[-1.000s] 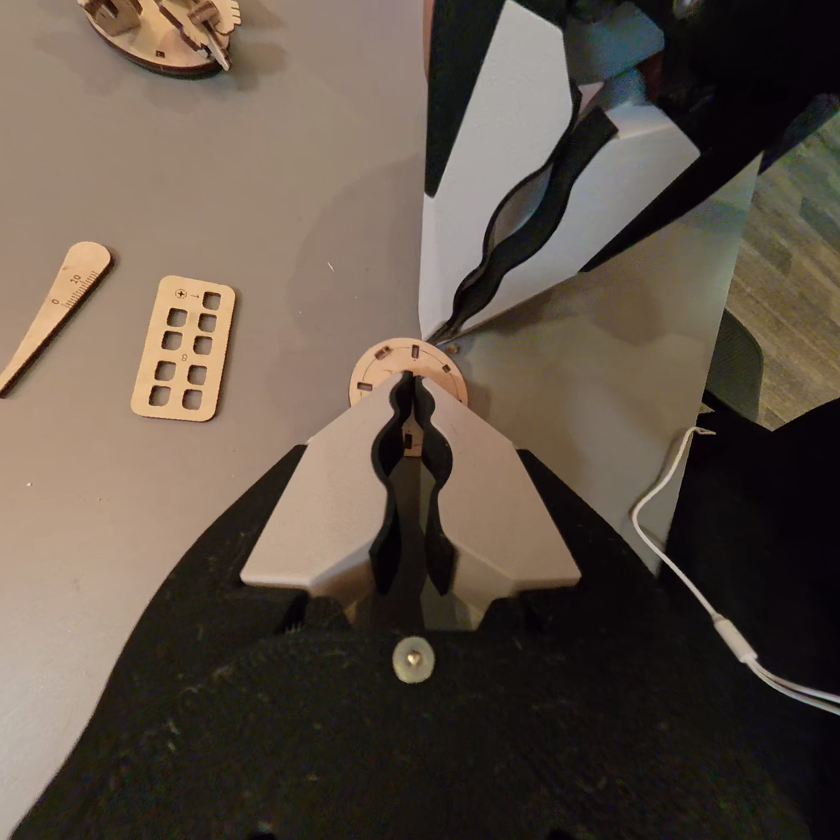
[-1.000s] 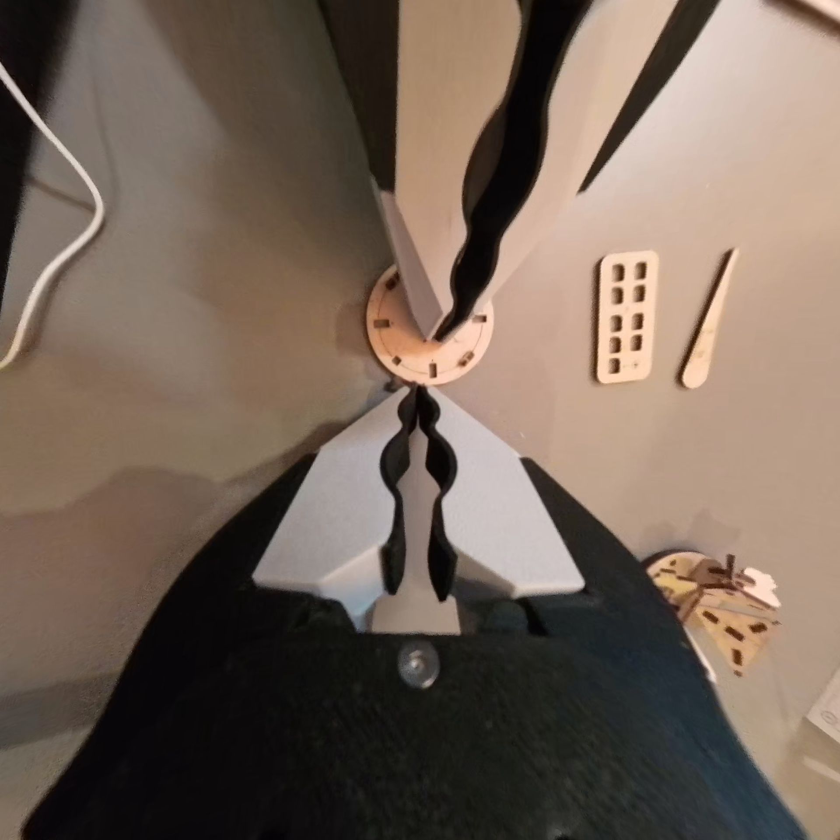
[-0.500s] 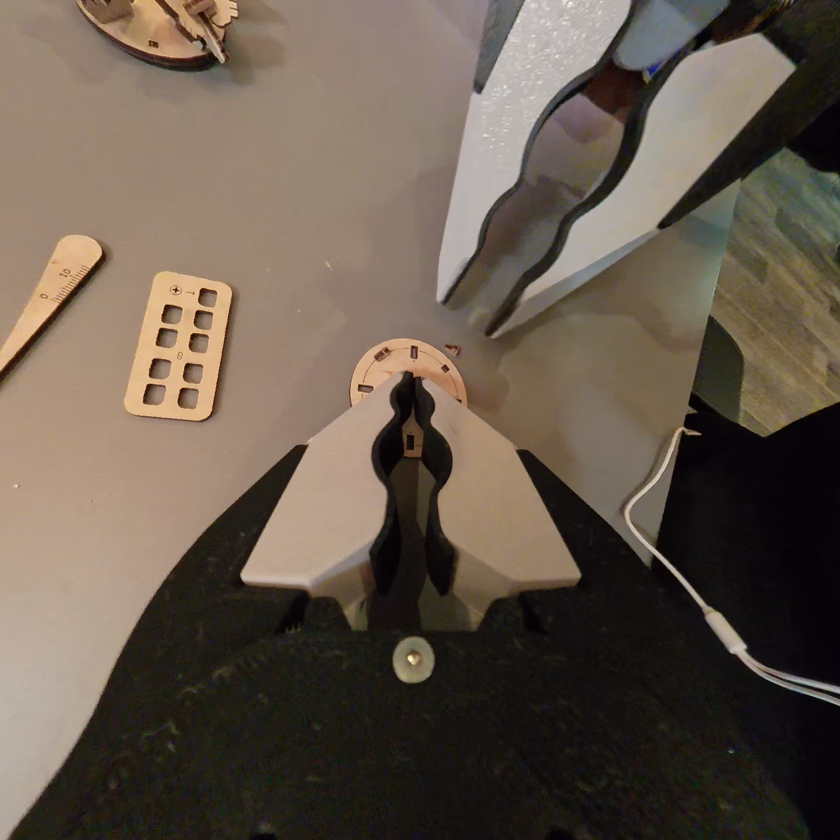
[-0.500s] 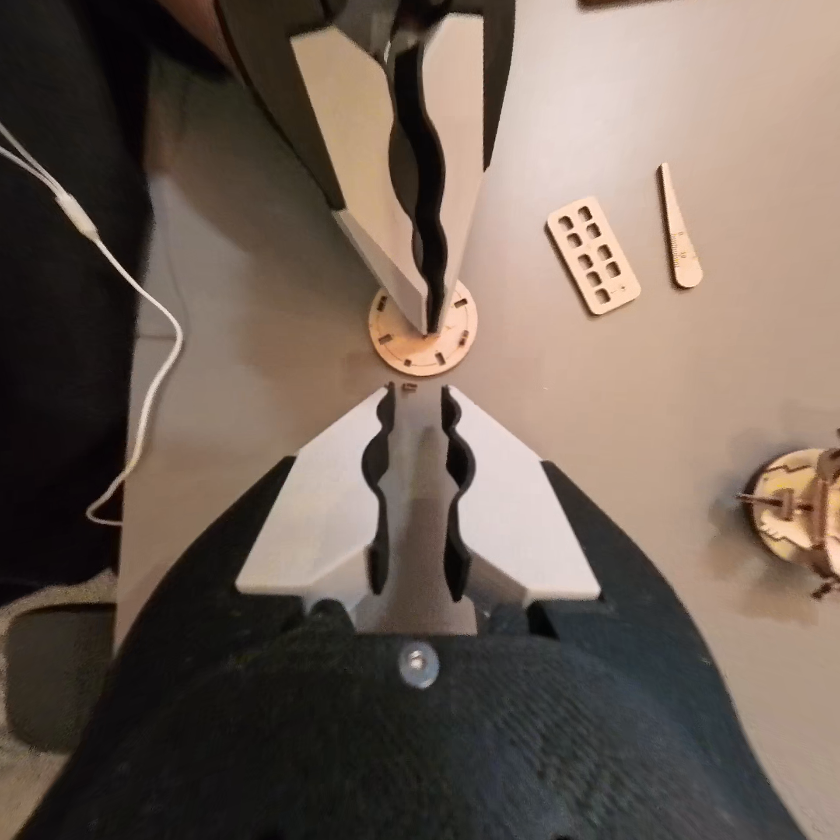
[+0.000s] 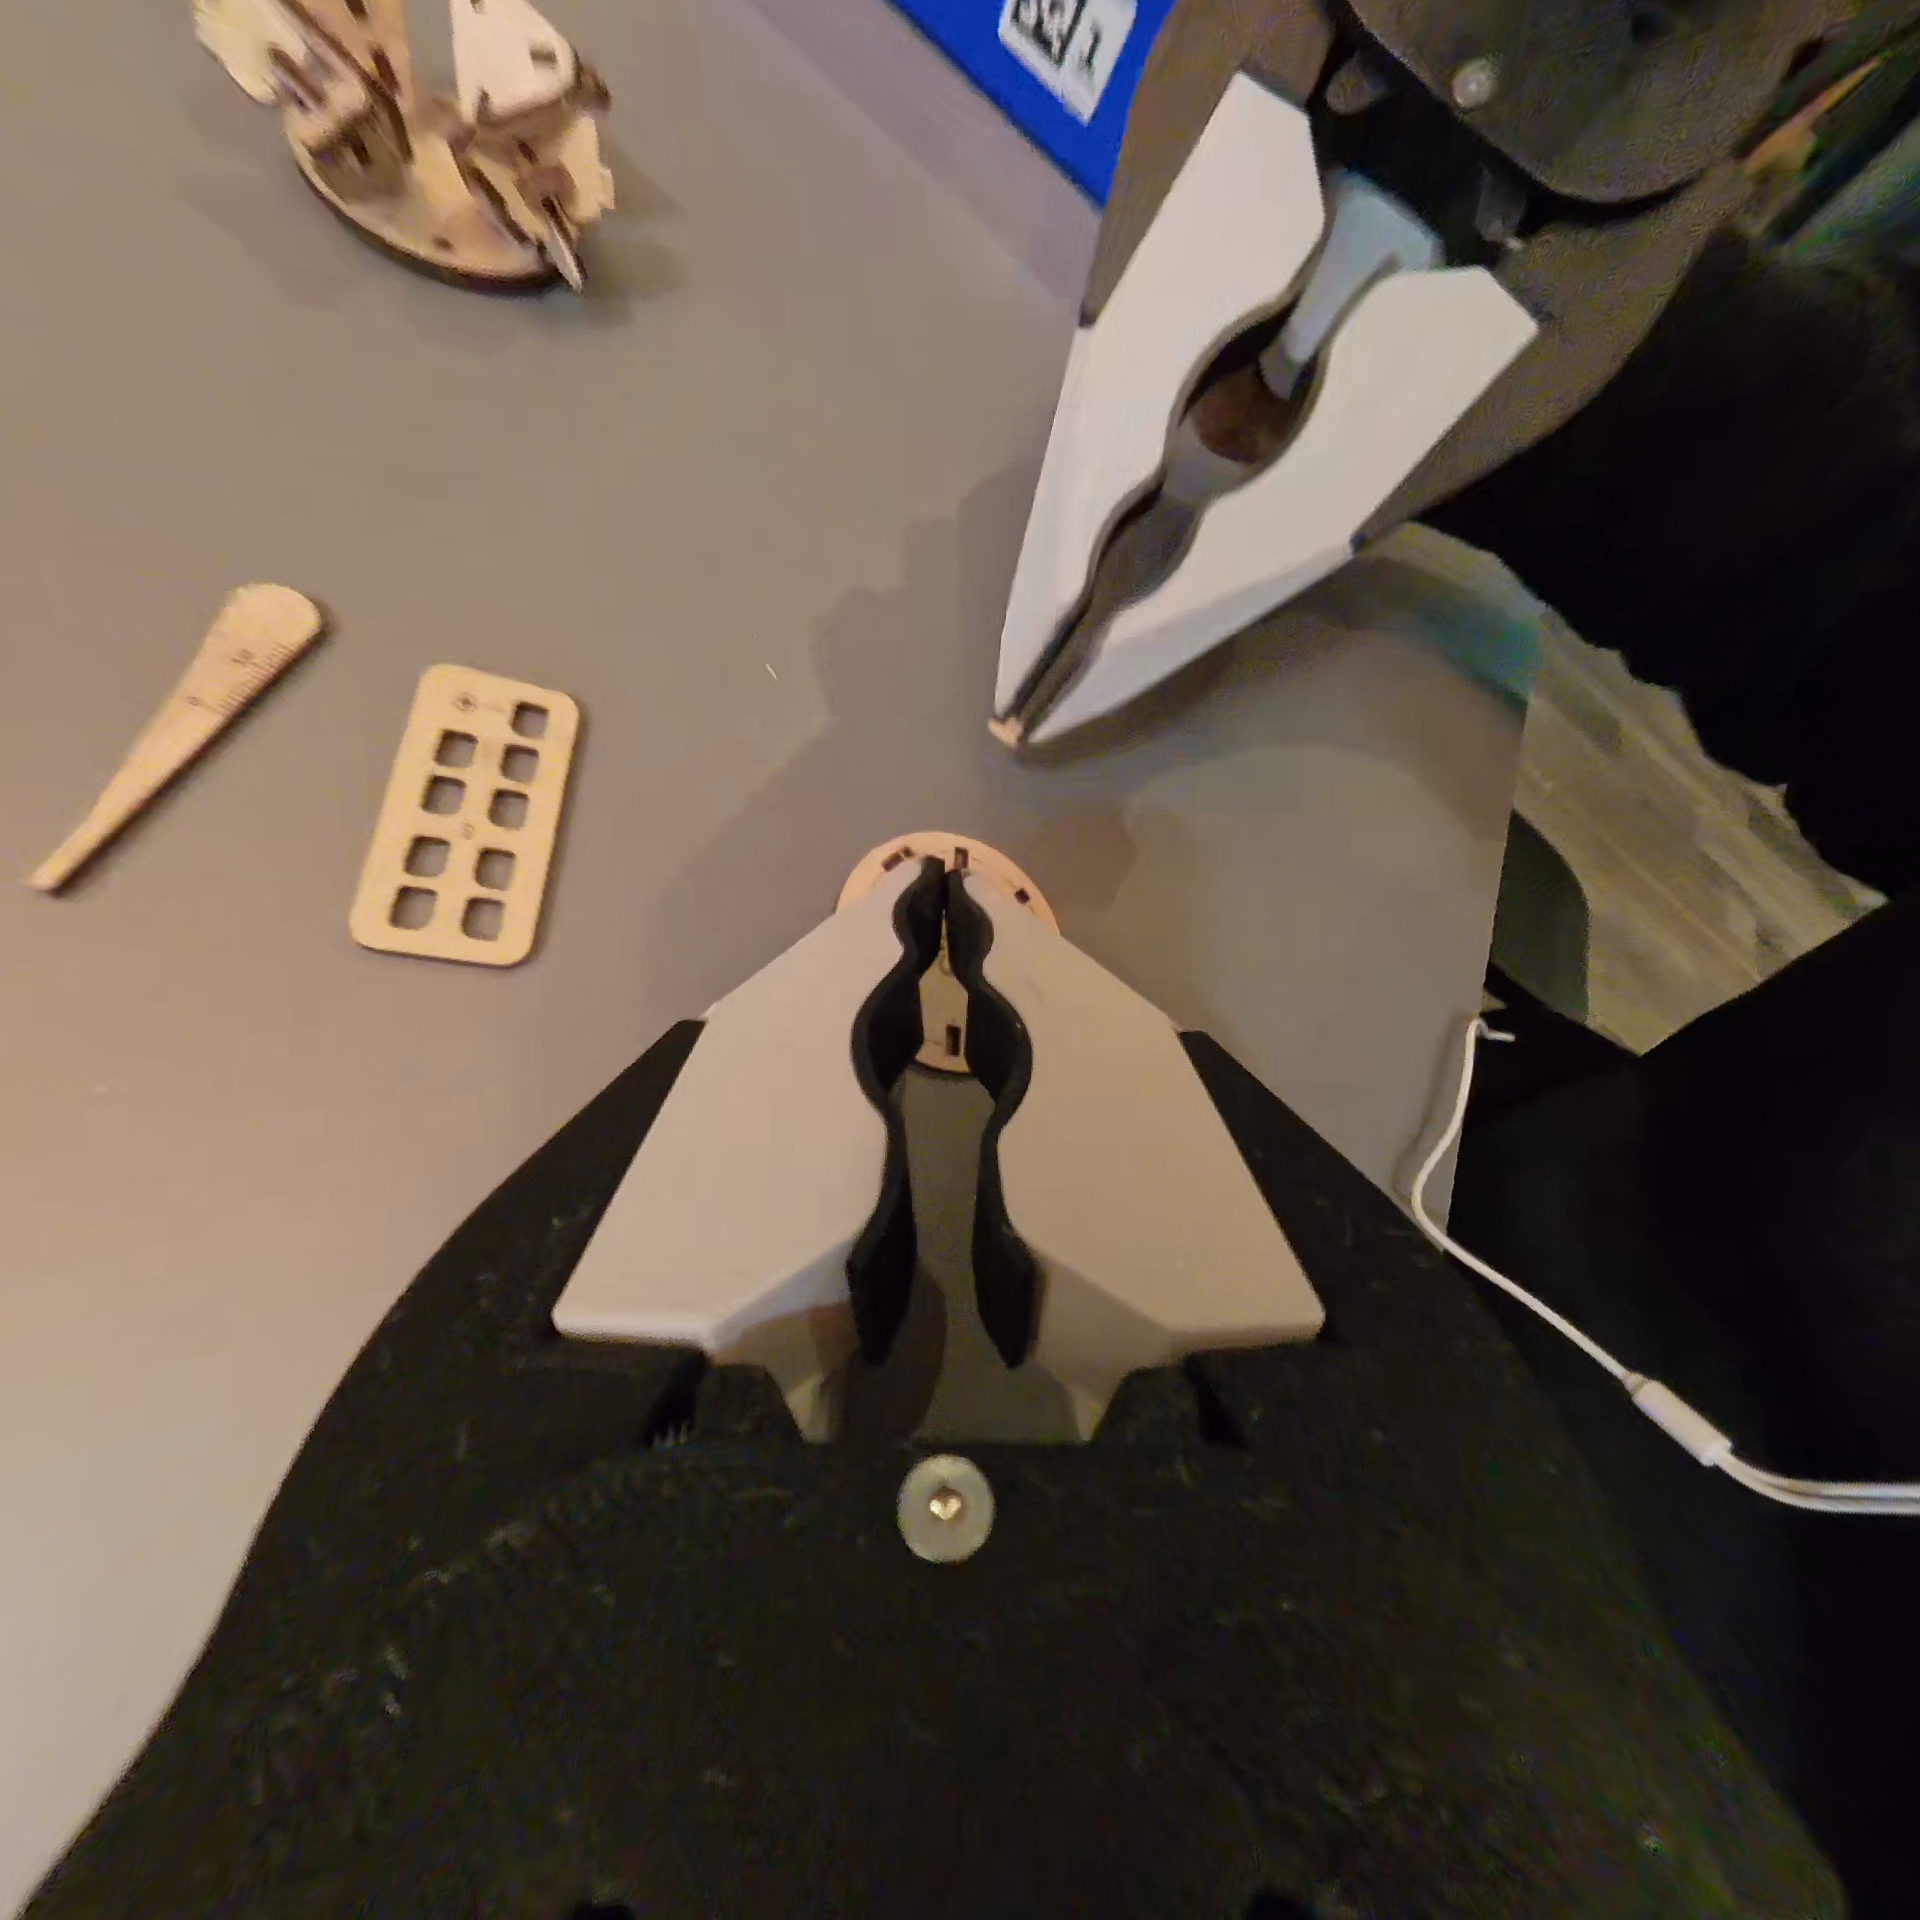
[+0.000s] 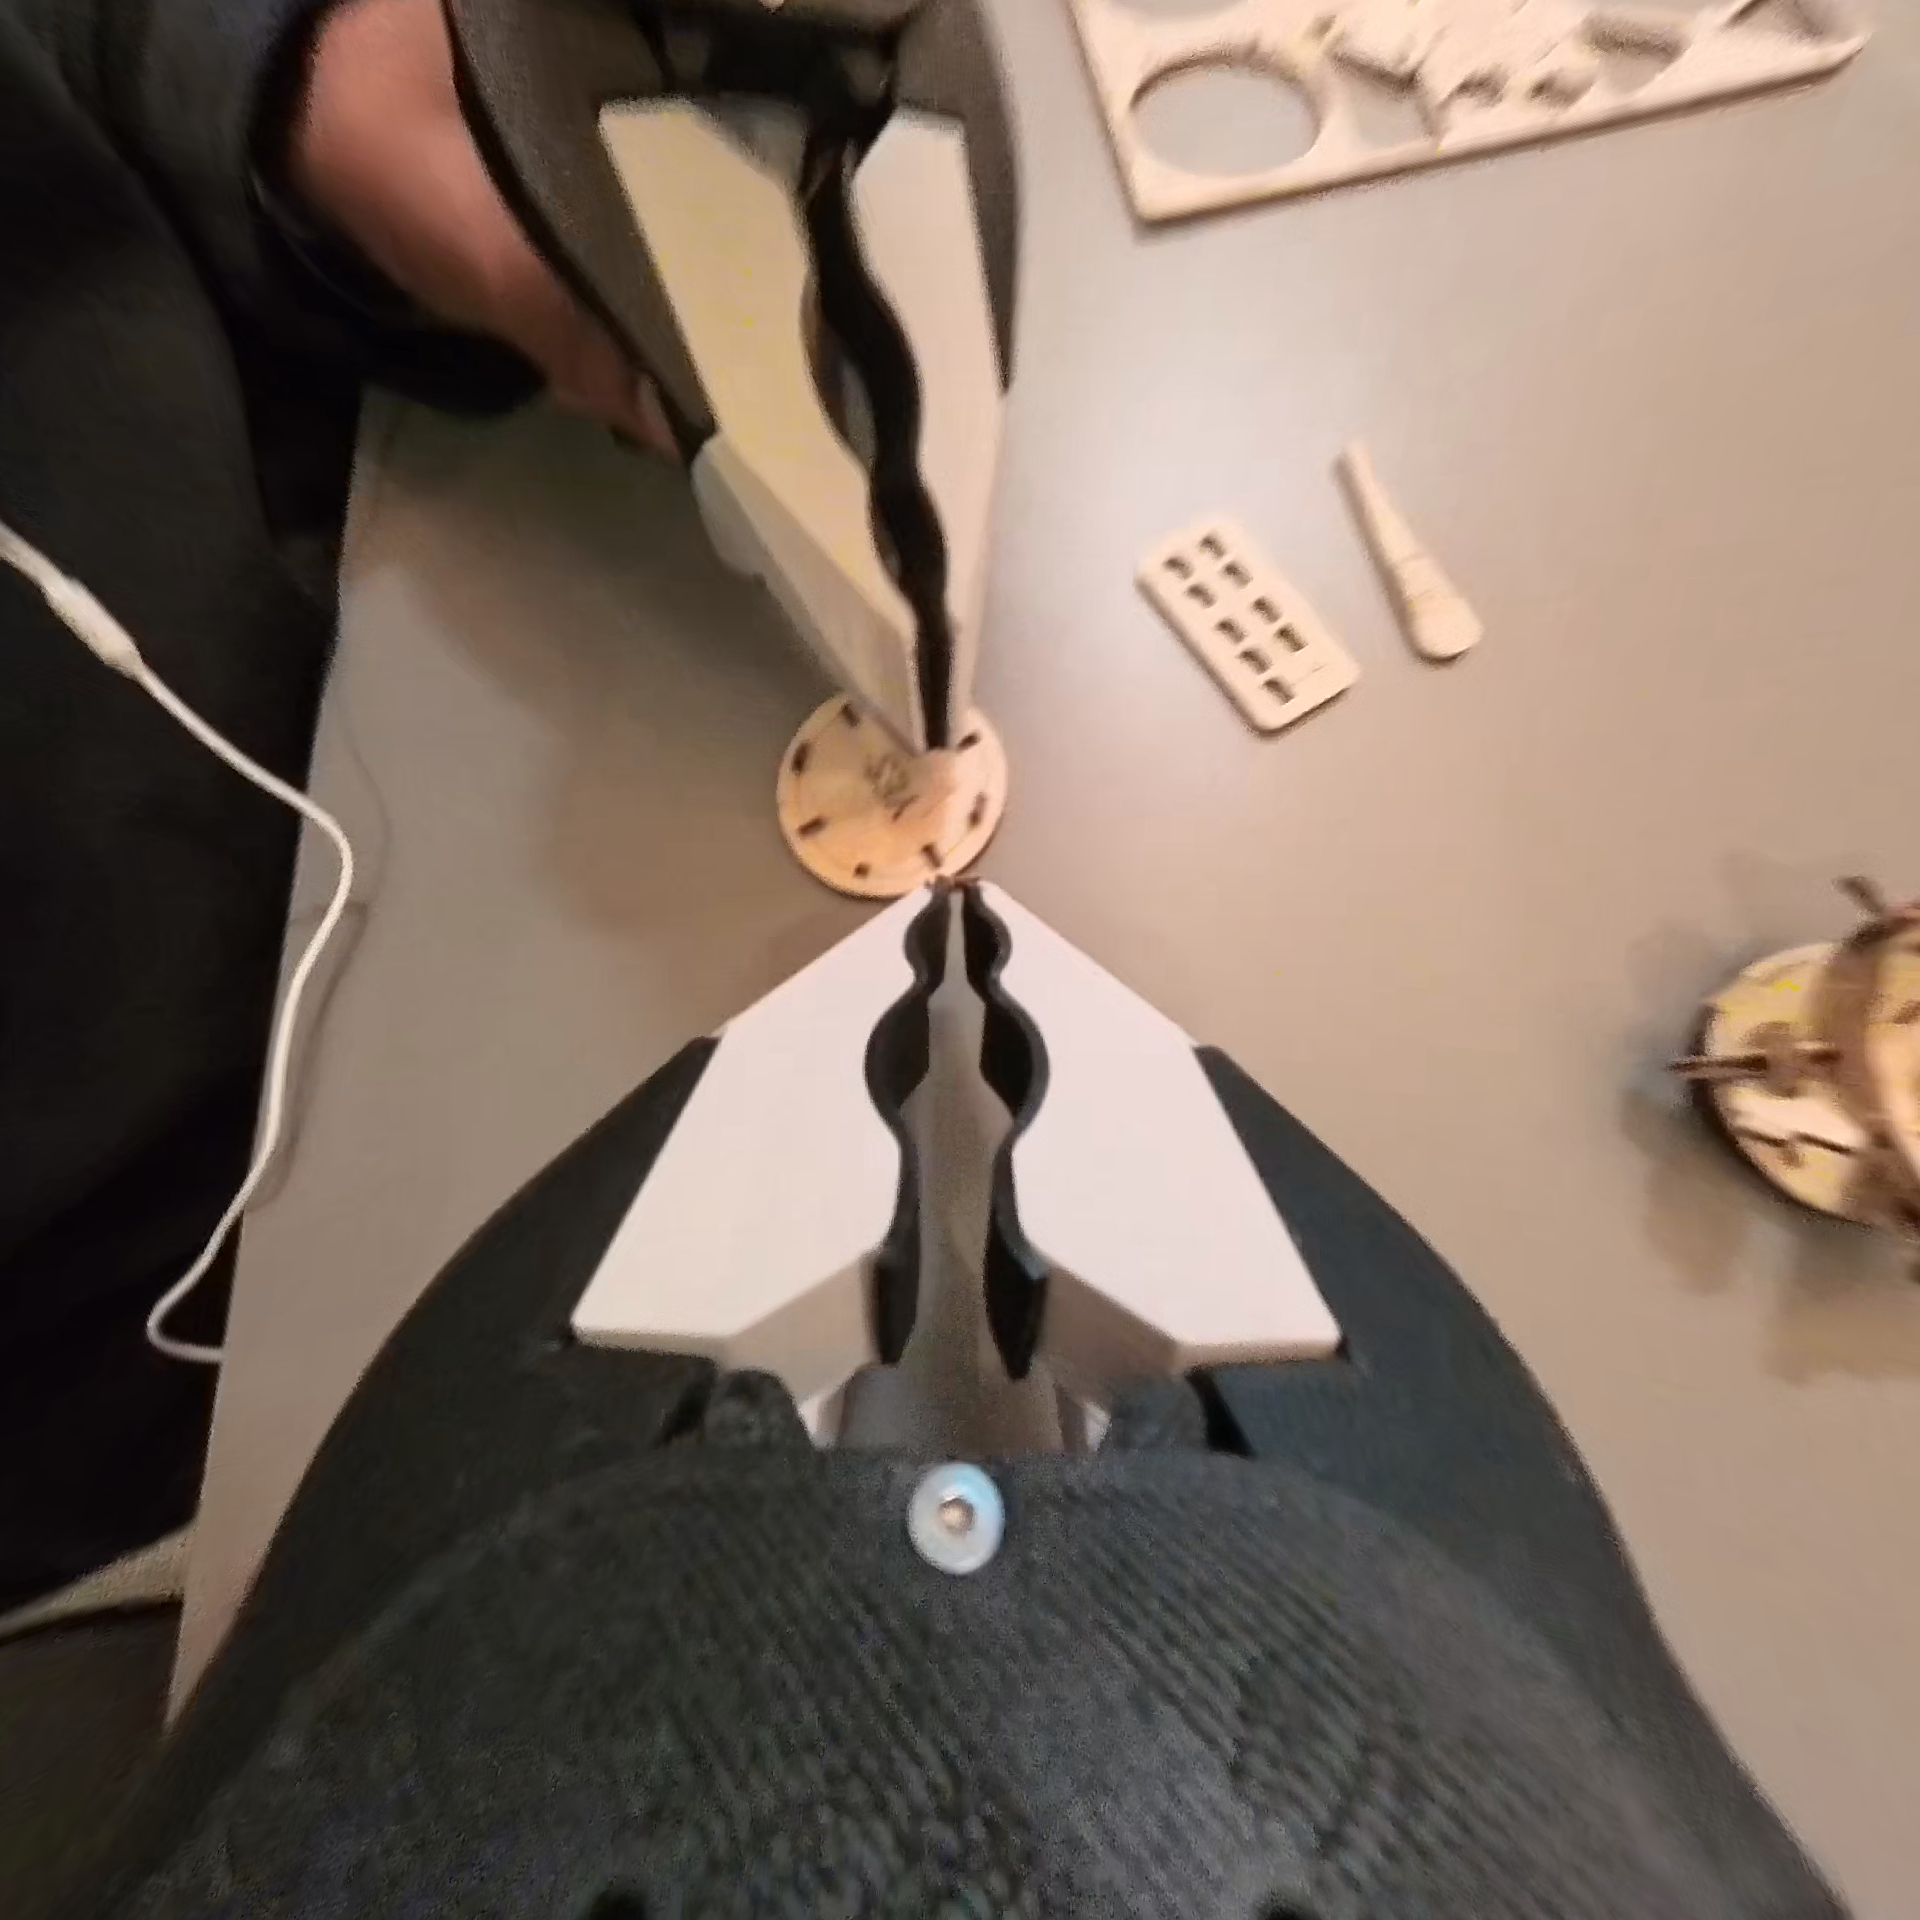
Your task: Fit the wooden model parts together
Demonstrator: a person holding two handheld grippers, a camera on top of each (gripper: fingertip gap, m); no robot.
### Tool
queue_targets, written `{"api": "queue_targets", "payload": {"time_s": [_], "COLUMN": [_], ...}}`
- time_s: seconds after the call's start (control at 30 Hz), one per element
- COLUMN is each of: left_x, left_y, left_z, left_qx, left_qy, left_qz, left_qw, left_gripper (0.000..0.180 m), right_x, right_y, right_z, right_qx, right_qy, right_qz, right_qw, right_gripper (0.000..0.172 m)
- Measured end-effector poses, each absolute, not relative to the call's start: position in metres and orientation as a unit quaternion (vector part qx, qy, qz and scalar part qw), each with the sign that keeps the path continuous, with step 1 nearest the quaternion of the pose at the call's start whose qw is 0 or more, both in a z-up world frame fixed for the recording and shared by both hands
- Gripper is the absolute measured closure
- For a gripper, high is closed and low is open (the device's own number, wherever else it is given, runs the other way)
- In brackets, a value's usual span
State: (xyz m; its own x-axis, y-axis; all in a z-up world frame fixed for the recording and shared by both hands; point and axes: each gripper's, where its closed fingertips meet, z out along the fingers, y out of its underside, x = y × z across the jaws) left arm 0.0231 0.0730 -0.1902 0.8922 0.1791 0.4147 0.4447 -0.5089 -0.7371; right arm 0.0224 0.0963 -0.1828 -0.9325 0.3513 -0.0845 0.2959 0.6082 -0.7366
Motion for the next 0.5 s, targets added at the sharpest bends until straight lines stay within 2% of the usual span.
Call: {"api": "queue_targets", "payload": {"time_s": [0.13,0.3,0.37,0.5], "left_x": [-0.002,-0.042,-0.045,-0.025], "left_y": [0.067,0.062,0.063,0.066], "left_z": [-0.175,-0.14,-0.135,-0.138], "left_qx": [-0.847,-0.834,-0.822,-0.804], "left_qy": [-0.174,-0.148,-0.131,-0.129], "left_qz": [-0.094,-0.05,-0.048,-0.112], "left_qw": [0.493,0.529,0.552,0.569], "left_gripper": [0.18,0.18,0.18,0.172], "right_x": [-0.013,-0.043,-0.04,-0.035], "right_y": [0.097,0.079,0.078,0.081], "right_z": [-0.146,-0.137,-0.139,-0.128], "right_qx": [-0.199,-0.191,-0.195,-0.193], "right_qy": [-0.843,-0.781,-0.78,-0.756], "right_qz": [0.493,0.587,0.59,0.619], "right_qw": [0.08,0.096,0.069,0.089], "right_gripper": [0.171,0.172,0.171,0.172]}}
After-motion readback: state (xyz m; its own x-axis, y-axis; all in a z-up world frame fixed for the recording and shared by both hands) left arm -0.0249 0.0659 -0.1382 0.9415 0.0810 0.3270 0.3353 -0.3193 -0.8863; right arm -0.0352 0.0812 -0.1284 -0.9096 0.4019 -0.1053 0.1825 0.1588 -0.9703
